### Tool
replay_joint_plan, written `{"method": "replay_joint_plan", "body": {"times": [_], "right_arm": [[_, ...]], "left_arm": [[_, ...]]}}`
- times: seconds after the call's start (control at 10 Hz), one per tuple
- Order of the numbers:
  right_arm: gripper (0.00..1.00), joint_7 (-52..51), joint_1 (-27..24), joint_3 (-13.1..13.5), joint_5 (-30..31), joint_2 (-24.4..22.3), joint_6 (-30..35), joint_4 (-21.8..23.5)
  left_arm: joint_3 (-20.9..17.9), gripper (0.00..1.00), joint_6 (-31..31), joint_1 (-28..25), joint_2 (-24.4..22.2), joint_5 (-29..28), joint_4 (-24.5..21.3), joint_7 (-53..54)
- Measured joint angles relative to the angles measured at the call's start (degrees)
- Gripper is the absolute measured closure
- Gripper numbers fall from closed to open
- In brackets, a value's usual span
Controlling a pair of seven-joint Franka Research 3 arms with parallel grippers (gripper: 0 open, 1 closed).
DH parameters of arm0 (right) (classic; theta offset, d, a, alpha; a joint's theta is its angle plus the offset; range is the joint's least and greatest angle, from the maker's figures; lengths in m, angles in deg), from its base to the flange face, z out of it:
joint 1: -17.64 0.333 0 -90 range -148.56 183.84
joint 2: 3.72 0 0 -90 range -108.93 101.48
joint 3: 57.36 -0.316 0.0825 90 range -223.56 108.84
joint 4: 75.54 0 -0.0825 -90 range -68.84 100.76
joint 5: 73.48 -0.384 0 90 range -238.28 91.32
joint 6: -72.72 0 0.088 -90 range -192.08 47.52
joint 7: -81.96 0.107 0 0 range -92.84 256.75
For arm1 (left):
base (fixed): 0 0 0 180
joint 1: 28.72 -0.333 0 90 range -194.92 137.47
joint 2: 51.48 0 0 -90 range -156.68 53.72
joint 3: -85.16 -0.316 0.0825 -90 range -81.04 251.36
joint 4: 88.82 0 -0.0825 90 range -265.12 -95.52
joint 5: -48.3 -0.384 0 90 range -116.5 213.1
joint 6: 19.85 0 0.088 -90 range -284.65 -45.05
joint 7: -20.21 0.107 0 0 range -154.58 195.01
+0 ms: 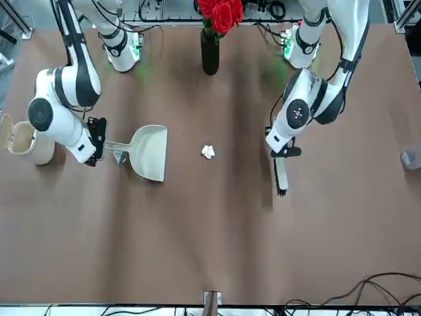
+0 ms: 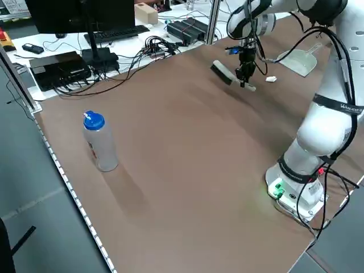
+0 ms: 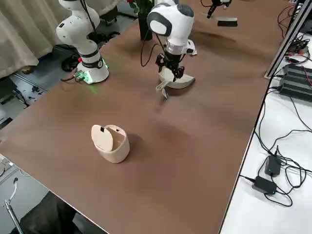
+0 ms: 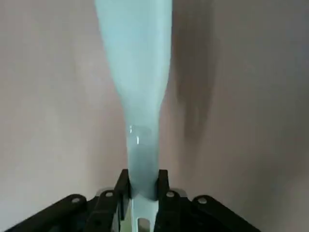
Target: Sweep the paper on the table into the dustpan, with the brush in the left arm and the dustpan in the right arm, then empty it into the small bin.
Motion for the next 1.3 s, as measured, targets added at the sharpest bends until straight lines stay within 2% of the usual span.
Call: {"method": "replay_joint_plan", "body": {"times": [0.3, 0.8, 1.2, 1.3], "right_arm": [[0.00, 0.00, 0.01, -0.01, 0.00, 0.00, -7.27, 5.37], [0.01, 0.07, 0.02, -0.02, 0.00, 0.49, -16.70, 10.63], [0.02, 0.20, 0.02, -0.02, 0.00, 3.72, -21.51, 12.00], [0.04, 0.24, 0.02, -0.02, 0.00, 4.08, -22.03, 12.10]], "left_arm": [[0.02, 0.73, 0.09, 1.23, 0.68, 0.00, 0.00, -0.17], [-0.01, 0.73, 0.08, 1.22, 2.49, 1.61, 0.23, -2.08], [-0.05, 0.73, 0.08, 1.21, 3.05, 1.62, 0.43, -2.12], [-0.06, 0.73, 0.08, 1.18, 3.05, 1.62, 0.45, -2.12]]}}
